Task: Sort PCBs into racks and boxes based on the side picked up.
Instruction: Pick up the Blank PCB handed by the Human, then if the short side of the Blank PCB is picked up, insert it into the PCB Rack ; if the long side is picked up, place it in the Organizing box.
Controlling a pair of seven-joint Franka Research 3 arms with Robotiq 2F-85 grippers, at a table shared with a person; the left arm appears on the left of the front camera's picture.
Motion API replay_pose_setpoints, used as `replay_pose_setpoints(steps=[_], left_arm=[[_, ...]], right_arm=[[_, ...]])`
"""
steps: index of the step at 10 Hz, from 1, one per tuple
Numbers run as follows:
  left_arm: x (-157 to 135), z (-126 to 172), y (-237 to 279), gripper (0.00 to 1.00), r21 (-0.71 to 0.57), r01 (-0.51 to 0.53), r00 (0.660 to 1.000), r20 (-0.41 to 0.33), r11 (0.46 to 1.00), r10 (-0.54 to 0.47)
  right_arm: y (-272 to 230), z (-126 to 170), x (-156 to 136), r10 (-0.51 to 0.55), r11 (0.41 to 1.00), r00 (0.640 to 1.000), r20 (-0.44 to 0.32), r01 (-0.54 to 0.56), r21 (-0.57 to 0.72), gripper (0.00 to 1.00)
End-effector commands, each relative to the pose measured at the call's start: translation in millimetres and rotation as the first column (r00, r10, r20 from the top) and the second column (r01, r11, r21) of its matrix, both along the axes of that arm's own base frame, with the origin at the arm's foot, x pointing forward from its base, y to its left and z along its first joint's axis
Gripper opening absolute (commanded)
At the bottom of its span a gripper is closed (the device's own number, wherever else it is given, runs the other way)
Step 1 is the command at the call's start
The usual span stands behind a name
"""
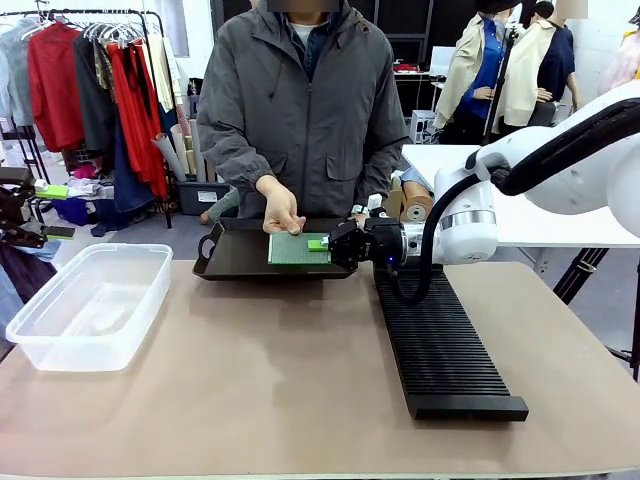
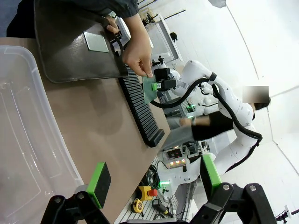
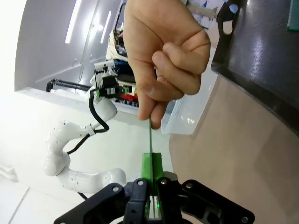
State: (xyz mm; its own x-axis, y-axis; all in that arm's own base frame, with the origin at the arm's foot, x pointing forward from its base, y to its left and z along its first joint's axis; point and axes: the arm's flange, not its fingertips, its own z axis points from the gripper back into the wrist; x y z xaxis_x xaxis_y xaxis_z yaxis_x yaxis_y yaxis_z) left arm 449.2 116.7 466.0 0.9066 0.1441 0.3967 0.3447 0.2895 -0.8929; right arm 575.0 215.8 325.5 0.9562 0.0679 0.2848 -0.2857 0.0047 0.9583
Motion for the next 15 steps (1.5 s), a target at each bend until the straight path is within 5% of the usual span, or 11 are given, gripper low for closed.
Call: replay_pose_setpoints(steps=[1,15], left_arm=[[-0.9,1.4,0.6,1.00,-0.001,-0.004,1.000,-0.010,1.000,0.004],[-0.9,1.4,0.6,1.00,-0.001,-0.004,1.000,-0.010,1.000,0.004]], right_arm=[[-2.7,-0.3,2.6,-0.034,0.999,0.999,-0.001,0.034,0.013,0.00],[-2.7,-0.3,2.6,-0.034,0.999,0.999,-0.001,0.034,0.013,0.00]])
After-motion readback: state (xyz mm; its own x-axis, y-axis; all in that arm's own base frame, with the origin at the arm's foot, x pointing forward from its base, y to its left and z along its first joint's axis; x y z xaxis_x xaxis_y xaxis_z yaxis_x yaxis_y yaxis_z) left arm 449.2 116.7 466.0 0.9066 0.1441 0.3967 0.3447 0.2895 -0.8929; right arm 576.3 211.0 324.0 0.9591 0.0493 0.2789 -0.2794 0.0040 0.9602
